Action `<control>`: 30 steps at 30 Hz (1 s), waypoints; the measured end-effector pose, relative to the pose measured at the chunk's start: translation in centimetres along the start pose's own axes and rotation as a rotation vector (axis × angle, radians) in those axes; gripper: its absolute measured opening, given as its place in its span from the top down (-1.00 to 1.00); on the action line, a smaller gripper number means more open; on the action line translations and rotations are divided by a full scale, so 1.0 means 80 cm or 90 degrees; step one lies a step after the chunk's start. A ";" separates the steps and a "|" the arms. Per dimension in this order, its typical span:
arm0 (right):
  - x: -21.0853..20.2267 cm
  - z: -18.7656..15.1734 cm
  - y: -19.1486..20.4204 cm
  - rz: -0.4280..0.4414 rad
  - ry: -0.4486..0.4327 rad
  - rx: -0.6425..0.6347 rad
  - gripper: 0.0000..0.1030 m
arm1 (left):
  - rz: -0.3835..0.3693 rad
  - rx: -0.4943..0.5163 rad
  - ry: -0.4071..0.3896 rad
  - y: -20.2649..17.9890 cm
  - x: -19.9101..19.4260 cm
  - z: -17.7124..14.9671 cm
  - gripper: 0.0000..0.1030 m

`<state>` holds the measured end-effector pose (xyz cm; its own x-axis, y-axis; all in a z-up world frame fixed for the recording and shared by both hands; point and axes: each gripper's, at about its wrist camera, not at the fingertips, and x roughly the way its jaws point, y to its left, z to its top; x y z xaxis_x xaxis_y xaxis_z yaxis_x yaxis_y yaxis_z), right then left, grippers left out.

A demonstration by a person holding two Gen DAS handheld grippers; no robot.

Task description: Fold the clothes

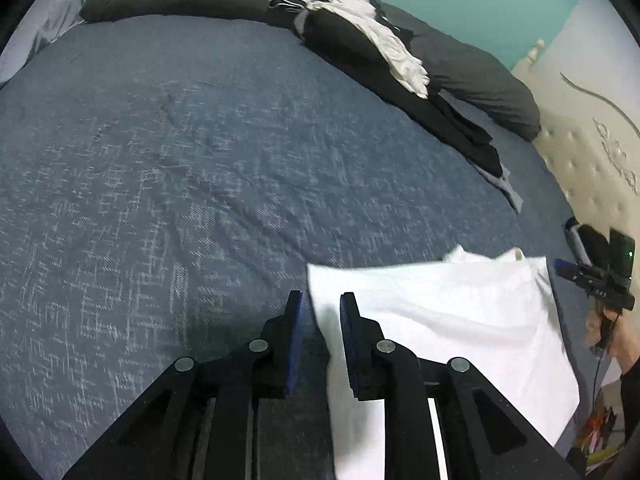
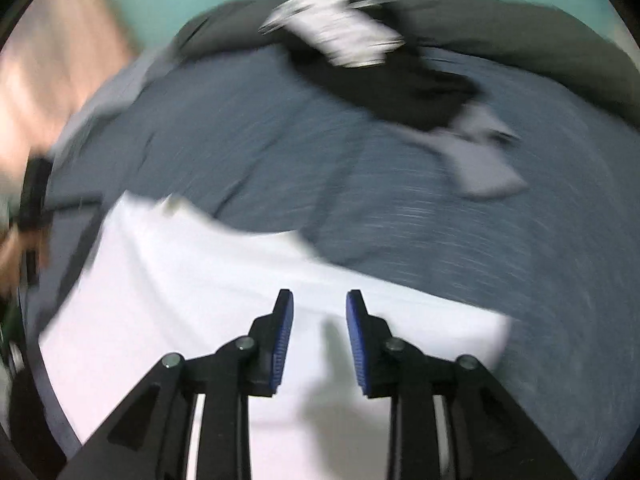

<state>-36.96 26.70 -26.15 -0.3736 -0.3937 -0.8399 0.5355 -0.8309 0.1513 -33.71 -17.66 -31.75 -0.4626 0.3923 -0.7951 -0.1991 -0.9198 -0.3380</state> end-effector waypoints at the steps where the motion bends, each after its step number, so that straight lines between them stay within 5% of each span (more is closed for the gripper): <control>1: 0.012 0.006 0.016 0.003 0.015 -0.024 0.48 | -0.005 -0.001 -0.003 -0.002 -0.002 -0.003 0.61; 13: 0.093 0.018 0.074 -0.057 0.112 -0.165 0.47 | -0.033 -0.027 -0.043 -0.014 -0.015 -0.061 0.59; 15: 0.094 0.016 0.074 -0.055 0.116 -0.181 0.59 | -0.031 -0.033 -0.059 -0.014 -0.018 -0.069 0.59; 20: 0.095 0.010 0.077 -0.062 0.118 -0.206 0.92 | -0.036 -0.064 -0.090 -0.010 -0.024 -0.085 0.58; 30: 0.065 0.019 0.071 -0.046 0.054 -0.156 0.97 | -0.043 -0.084 -0.092 0.005 -0.028 -0.101 0.46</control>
<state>-36.99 19.36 -28.88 -0.3578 -0.2943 -0.8862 0.6815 -0.7311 -0.0323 -25.76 -18.92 -34.15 -0.5733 0.4399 -0.6912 -0.1226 -0.8802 -0.4585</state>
